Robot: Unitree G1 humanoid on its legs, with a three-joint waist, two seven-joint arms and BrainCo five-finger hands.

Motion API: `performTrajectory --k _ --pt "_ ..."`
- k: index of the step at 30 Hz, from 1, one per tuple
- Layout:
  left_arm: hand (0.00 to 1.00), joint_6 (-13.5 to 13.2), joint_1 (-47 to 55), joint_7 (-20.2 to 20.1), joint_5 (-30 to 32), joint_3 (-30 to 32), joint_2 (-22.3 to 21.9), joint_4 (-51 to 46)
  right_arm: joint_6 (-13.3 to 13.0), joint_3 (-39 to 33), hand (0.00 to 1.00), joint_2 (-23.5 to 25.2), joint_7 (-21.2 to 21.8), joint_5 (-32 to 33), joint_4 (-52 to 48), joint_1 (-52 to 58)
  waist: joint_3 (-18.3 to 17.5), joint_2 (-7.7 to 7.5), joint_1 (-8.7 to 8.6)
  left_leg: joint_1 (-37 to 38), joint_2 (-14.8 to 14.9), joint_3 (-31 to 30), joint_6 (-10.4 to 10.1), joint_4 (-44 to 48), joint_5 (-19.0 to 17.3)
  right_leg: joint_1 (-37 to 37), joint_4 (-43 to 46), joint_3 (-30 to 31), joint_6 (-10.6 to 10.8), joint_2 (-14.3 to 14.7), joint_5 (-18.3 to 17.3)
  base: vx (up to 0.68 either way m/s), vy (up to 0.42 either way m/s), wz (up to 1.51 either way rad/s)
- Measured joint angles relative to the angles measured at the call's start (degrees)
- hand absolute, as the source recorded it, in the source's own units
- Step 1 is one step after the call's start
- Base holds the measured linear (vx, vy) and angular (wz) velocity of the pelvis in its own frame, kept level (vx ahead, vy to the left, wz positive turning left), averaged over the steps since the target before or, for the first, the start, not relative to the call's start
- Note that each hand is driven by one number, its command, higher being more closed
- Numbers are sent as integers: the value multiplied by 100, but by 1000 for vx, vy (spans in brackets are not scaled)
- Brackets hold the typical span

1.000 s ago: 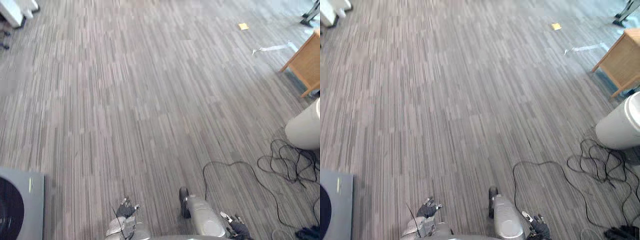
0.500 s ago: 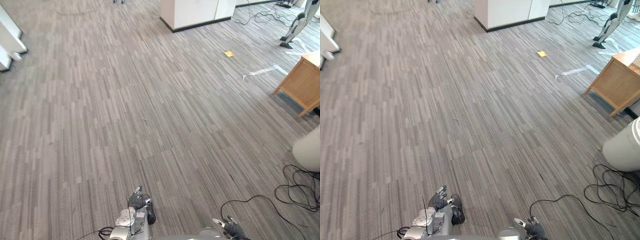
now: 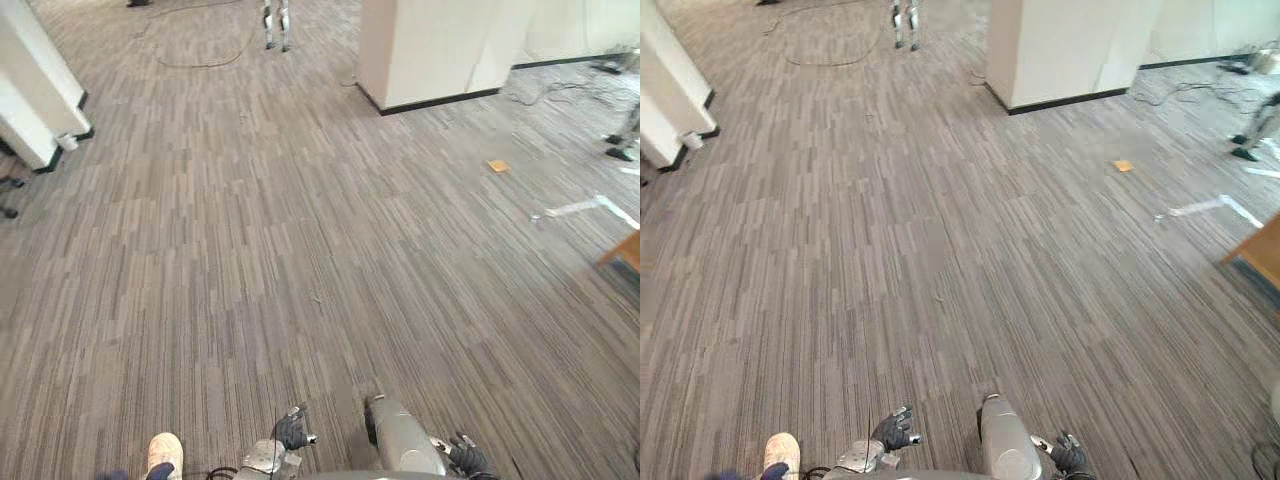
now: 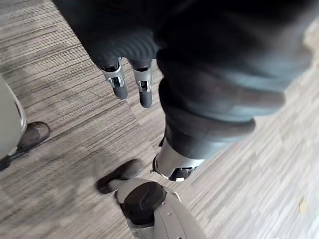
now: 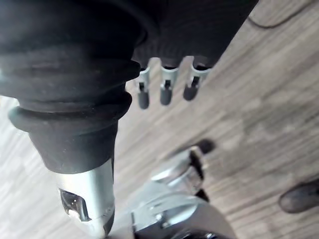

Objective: Organize washtable

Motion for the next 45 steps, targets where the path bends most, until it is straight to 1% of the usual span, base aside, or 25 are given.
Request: performTrajectory --k 2,4,6,7,8,9,11,13,16,18,20,22,23,24,26,28,29,30,33,36,38,39,42,44,45 --pt "0 16 28 7 -111 477 -123 15 24 -199 0 81 -2 54 30 107 -27 -22 -48 339 97 -221 0 45 -326 -152 447 -7 162 -11 425 646 -242 64" --pt "0 30 90 7 -272 983 -277 43 22 -322 0 62 -7 135 -39 127 -69 179 -125 290 277 -171 -134 712 -237 -202 1149 -121 121 29 512 642 -251 58" --pt "0 57 120 9 -323 1514 -416 40 41 -538 0 70 1 289 -245 229 -57 350 -144 -444 788 -113 -642 2773 193 89 1463 -459 -194 147 198 654 -348 49" --pt "0 95 146 39 -354 2053 -439 -19 39 -580 0 69 -26 308 -298 241 -66 463 -105 -976 1193 -99 -764 4069 1051 392 1485 -604 -331 321 -50 603 -292 25" --pt "0 105 166 74 -412 2283 -443 -62 38 -583 0 77 -41 321 -329 264 -31 418 -93 -1215 1413 -81 -772 4658 1514 583 1438 -646 -400 393 -145 588 -256 7" --pt "0 119 214 144 -449 2562 -439 -201 34 -594 0 106 -126 318 -359 282 -11 402 0 -1560 1769 93 -647 5634 1531 1034 1322 -682 -505 525 -310 545 -209 -6" --pt "0 120 261 143 -478 2712 -428 -361 40 -608 0 119 -189 295 -324 362 -3 363 123 -1933 2032 605 -334 6045 1269 1891 845 -681 -607 557 -469 510 -160 -3" --pt "0 89 273 139 -627 2711 -403 -439 48 -659 0 113 -214 267 -205 343 -17 331 177 -2362 1926 979 -347 5213 990 2366 427 -716 -651 433 -515 376 -41 12" --pt "0 70 310 180 -900 2703 -348 -502 61 -867 0 141 -219 188 -23 281 -25 317 184 -2744 1575 1151 -392 2492 996 2671 223 -755 -497 237 -736 386 52 7" --pt "0 41 345 261 -1041 2645 -350 -528 59 -907 0 112 -219 -17 66 291 -28 326 192 -2826 1199 786 -752 352 1261 2992 236 -708 -331 70 -1112 524 184 2" --pt "0 -12 360 274 -1177 2636 -338 -530 49 -905 0 58 -219 -111 179 305 -59 373 220 -3097 1237 542 -763 188 1258 3230 237 -675 -165 33 -1396 553 301 -13" --pt "0 -36 380 274 -1292 2635 -217 -535 60 -834 0 76 -217 -248 340 339 -197 186 370 -3169 1133 608 -645 570 1833 3530 202 -495 -32 -274 -1685 604 402 -48" --pt "0 -40 528 281 -1315 2596 -170 -520 61 -788 0 128 -208 -297 506 385 -627 53 399 -3253 870 726 -439 679 2142 3481 262 -225 7 -542 -1705 681 396 -47" --pt "0 -39 632 291 -1321 2563 -92 -505 55 -816 0 158 -204 -370 598 410 -866 -133 332 -3246 579 761 -234 705 2292 3151 781 104 41 -759 -1543 842 475 -28" --pt "0 -20 593 285 -1306 2440 38 -458 47 -932 0 279 -209 -409 616 403 -891 -246 270 -3057 301 890 95 834 2128 2887 1699 470 103 -886 -1126 676 394 11" --pt "0 19 564 277 -1246 2167 186 -452 59 -921 0 345 -207 -453 631 332 -792 -372 259 -2599 60 934 232 1023 1470 2432 3181 895 673 -795 369 570 313 9" --pt "0 41 563 273 -1208 2083 198 -454 59 -911 0 347 -209 -452 621 327 -731 -309 244 -2427 14 918 263 992 1341 2344 3475 949 790 -748 813 511 266 -4" --pt "0 74 554 274 -1110 1970 245 -433 57 -897 0 355 -213 -446 550 318 -675 -313 224 -2040 -43 906 295 911 1110 2103 4189 912 926 -668 660 581 263 -21" --pt "0 118 512 264 -858 1425 264 -291 37 -884 0 346 -218 -357 191 368 -537 -93 87 -1021 -59 853 334 380 742 1086 4992 -40 296 -306 -562 493 189 -18" --pt "0 129 184 239 -671 1119 195 -132 38 -773 0 309 -244 -167 105 347 -225 39 -164 -299 -33 699 382 59 545 381 3557 -906 -1 27 -980 483 92 38" --pt "0 129 80 228 -610 1125 57 -137 45 -767 0 323 -263 -118 101 411 -178 60 -180 -93 -53 536 281 9 324 81 1766 -1163 -216 114 -567 595 13 56" --pt "0 128 53 207 -507 1140 20 -146 53 -759 0 325 -275 -116 103 404 -159 69 -178 104 -110 389 193 -49 135 67 225 -1281 -268 84 33 500 -23 45" --pt "0 172 155 138 -369 1349 -70 -98 63 -792 0 321 -270 -56 65 408 -82 114 -180 539 -30 227 31 7 -20 -54 238 -1292 -487 69 896 653 -69 56" --pt "0 188 232 132 -295 1637 -168 -75 64 -971 0 359 -311 -5 -50 392 -59 135 -174 107 187 210 -204 1350 140 -14 769 -1470 -680 -27 964 677 -201 60" --pt "0 190 226 132 -256 1887 -276 -104 88 -1067 0 364 -316 3 -125 407 -18 232 -200 -229 425 211 -530 2372 407 146 934 -1627 -773 4 661 762 -329 54"
